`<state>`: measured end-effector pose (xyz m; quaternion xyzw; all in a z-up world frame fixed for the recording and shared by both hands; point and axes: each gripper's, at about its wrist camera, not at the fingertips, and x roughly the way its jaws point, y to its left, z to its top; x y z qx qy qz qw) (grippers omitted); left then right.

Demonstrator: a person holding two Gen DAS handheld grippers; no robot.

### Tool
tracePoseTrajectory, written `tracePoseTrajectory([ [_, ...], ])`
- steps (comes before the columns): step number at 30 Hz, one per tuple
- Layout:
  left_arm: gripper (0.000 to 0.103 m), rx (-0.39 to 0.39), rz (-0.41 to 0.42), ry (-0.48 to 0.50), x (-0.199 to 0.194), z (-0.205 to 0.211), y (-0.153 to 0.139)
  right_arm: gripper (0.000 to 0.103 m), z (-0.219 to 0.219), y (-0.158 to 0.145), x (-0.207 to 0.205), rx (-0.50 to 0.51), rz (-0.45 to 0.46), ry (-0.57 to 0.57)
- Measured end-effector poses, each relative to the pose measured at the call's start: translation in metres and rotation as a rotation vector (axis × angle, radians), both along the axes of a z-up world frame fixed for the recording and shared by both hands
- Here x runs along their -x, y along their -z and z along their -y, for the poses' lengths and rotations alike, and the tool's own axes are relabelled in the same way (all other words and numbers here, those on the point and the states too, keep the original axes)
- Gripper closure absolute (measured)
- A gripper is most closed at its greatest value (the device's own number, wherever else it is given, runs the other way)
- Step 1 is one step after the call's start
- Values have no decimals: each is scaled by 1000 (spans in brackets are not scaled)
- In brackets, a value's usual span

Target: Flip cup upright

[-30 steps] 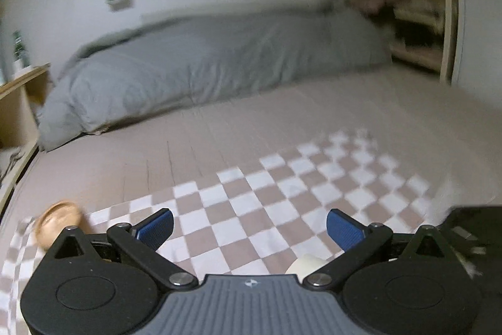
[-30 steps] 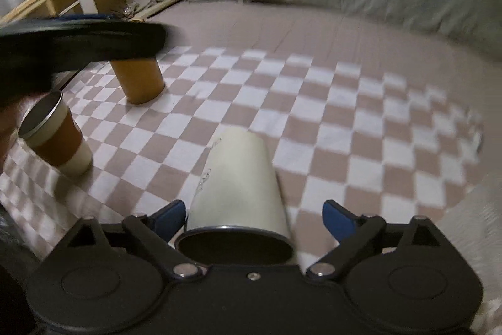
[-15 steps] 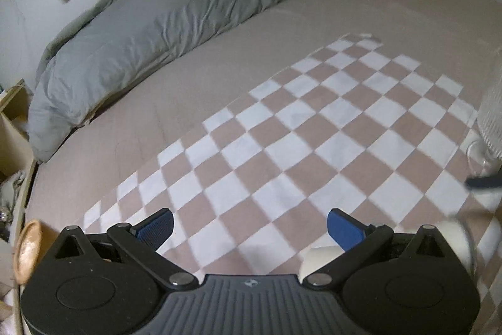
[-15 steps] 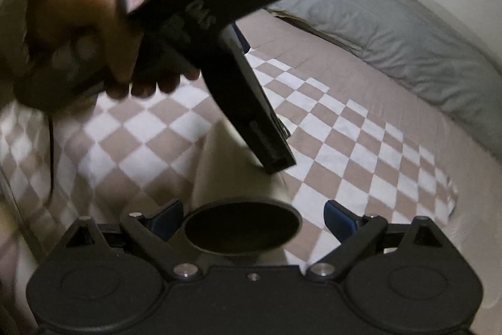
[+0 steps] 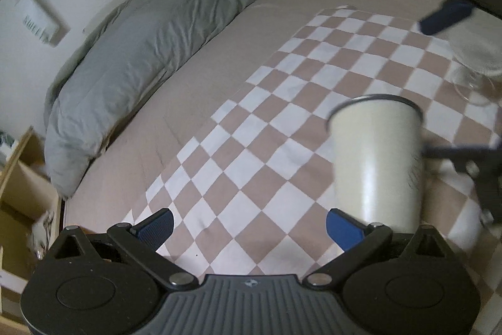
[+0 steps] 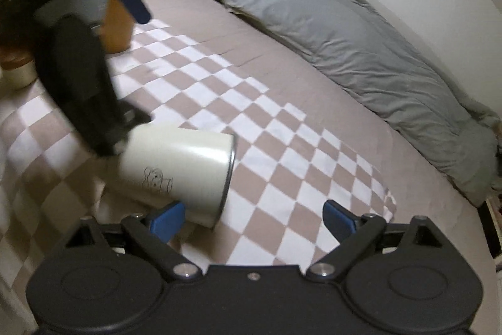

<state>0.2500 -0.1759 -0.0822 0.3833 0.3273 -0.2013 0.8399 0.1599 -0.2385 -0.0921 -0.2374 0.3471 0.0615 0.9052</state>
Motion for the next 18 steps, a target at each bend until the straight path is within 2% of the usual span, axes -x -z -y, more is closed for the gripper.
tracePoseTrajectory([
  [5,2,67,20,45,6,-7,-24,11,8,-14,5,-37,17,-8],
  [7,7,117,0,79,8,-7,-36,11,18,-29,12,-99,35,9],
  [10,13,199,-80,118,7,0,-46,11,36,-53,20,-231,52,62],
  [12,15,237,-170,138,2,9,-45,12,47,-65,26,-316,56,107],
  [14,15,250,-240,140,1,22,-38,14,61,-74,32,-419,48,147],
  [16,16,248,-298,120,-7,34,-31,15,72,-76,39,-516,10,139],
  [18,18,236,-358,96,-15,45,-24,15,77,-71,45,-570,-34,112],
])
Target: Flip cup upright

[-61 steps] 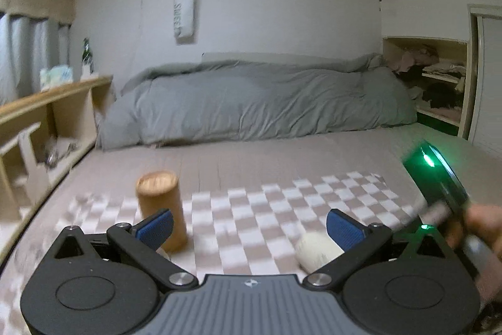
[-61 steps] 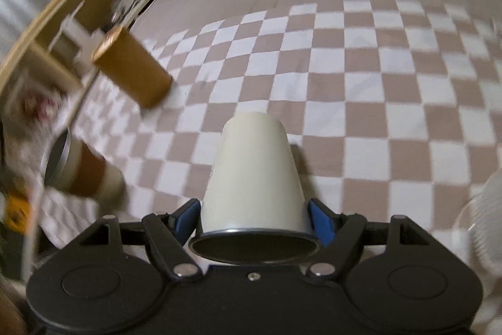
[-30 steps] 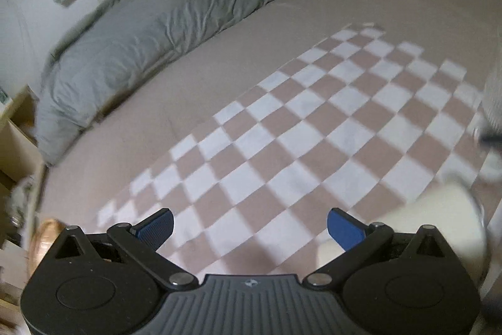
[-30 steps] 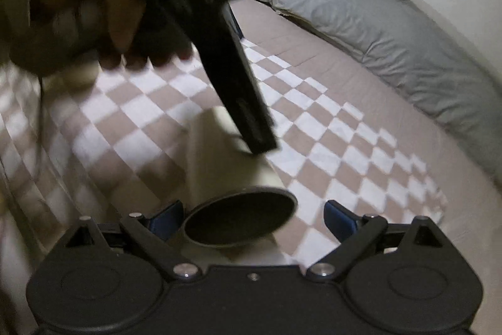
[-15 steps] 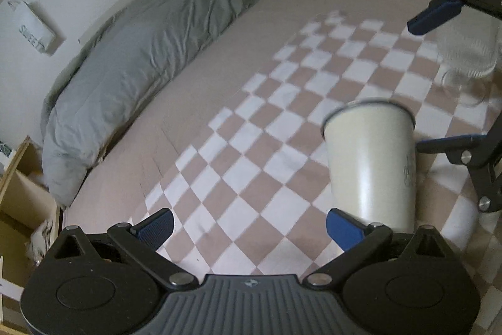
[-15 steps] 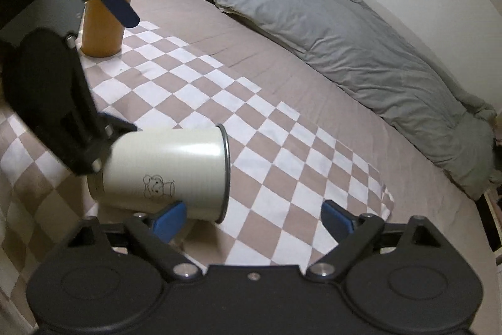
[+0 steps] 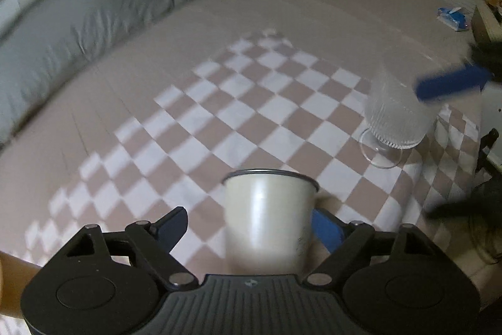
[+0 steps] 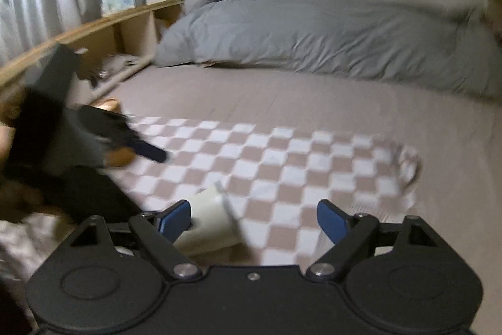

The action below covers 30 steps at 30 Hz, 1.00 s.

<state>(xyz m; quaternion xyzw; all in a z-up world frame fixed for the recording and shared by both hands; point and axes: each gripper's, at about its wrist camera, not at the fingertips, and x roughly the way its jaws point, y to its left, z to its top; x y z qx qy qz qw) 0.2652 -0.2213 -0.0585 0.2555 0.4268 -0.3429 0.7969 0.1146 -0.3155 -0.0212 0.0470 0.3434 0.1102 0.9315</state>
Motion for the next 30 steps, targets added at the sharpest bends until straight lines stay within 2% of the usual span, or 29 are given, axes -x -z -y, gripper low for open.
tracePoseTrajectory([
  [4,19,-46,-78,-28,-12,15,12,15,-1,13,11,-58,-45,-86],
  [6,20,-58,-87,-25,-14,22,15,15,-5,16,15,-44,-42,-126],
  [8,24,-72,-95,-23,-15,25,17,15,-8,16,20,-25,-30,-156],
  [11,26,-72,-95,-37,-19,28,18,15,-16,22,22,-47,-55,-234],
  [15,27,-5,-97,-91,-18,12,13,15,-30,41,13,-84,-130,-292],
  [17,27,50,-107,-126,-15,-2,7,15,-39,53,7,-116,-173,-279],
  [19,27,105,-99,-149,-9,-15,1,15,-44,63,0,-140,-173,-226],
  [22,27,189,-77,-194,3,-39,-5,15,-46,73,-9,-184,-97,-100],
  [24,27,234,-62,-212,10,-51,-7,16,-47,79,-12,-216,-58,-55],
  [26,27,278,-50,-228,18,-64,-8,18,-55,84,-13,-212,-32,-66],
  [30,27,334,-20,-221,36,-85,-8,20,-79,92,-9,-139,31,-122],
])
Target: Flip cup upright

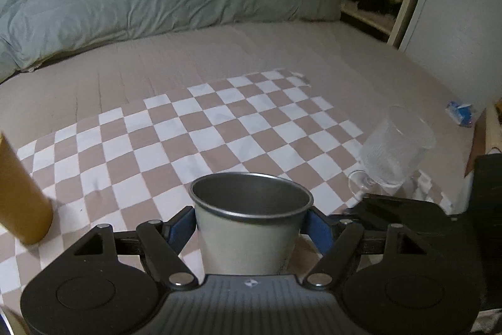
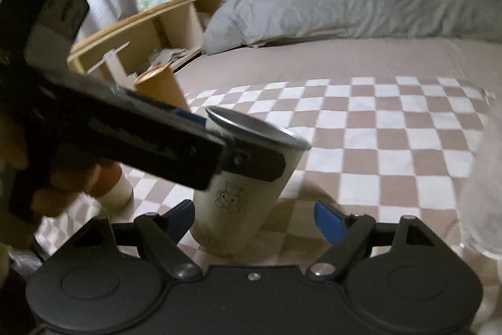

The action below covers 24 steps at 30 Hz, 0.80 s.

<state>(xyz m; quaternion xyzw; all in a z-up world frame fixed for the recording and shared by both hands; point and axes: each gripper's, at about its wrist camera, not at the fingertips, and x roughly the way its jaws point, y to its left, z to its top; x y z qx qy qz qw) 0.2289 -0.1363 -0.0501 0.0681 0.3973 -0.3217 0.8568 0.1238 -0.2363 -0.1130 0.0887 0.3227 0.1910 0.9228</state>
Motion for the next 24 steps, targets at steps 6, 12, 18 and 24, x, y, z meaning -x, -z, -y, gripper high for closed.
tracePoseTrajectory([
  [6,27,58,38,-33,20,-25,5,40,-31,9,11,126,109,-113],
  [12,28,115,65,-59,32,-38,12,41,-52,10,19,283,209,-160],
  [18,28,176,86,-9,36,-19,17,43,-38,13,32,390,266,-120],
  [24,28,183,122,78,39,31,19,44,-1,15,42,438,277,-20],
])
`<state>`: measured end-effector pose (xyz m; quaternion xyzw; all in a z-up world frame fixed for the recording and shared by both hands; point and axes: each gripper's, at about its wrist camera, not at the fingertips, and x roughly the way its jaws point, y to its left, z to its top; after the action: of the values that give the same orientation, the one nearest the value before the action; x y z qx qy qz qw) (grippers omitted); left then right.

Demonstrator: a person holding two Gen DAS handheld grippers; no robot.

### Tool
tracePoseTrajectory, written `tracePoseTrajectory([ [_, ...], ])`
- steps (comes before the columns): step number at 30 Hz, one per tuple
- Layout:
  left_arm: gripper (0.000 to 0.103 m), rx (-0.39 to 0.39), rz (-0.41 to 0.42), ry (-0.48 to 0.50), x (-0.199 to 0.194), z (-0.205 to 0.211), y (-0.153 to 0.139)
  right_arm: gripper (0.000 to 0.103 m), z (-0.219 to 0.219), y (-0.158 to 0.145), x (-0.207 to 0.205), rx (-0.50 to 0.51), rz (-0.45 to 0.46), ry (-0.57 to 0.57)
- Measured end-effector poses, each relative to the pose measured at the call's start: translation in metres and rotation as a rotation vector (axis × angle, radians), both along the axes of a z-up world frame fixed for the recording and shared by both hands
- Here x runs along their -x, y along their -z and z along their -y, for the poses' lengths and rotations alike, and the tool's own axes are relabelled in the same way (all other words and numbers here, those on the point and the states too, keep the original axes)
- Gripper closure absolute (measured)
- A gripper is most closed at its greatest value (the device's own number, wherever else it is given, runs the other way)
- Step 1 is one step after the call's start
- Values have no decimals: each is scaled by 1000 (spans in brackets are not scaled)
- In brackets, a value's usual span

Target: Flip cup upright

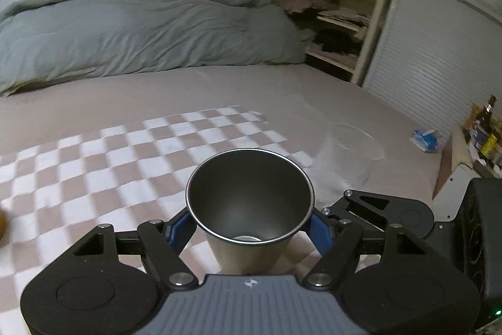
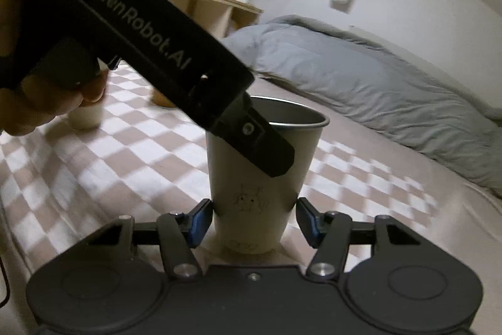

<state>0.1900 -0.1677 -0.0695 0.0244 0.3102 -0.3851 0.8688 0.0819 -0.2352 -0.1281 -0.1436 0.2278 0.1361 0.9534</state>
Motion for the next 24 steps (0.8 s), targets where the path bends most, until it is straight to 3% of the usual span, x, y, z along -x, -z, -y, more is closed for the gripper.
tracePoseTrajectory([
  [6,28,-34,40,52,4,37,10,45,36,8,4,-44,-34,105],
  [11,28,-26,50,62,5,44,12,45,51,11,4,-120,-35,163],
  [17,28,-29,75,71,8,47,14,45,48,16,5,-111,-20,178],
  [20,20,-30,25,73,6,45,15,44,49,14,1,-121,-37,181],
  [21,10,-33,10,65,5,43,15,42,50,13,0,-131,-50,184],
  [24,8,-47,15,39,7,38,14,25,54,3,-4,-172,-87,180],
])
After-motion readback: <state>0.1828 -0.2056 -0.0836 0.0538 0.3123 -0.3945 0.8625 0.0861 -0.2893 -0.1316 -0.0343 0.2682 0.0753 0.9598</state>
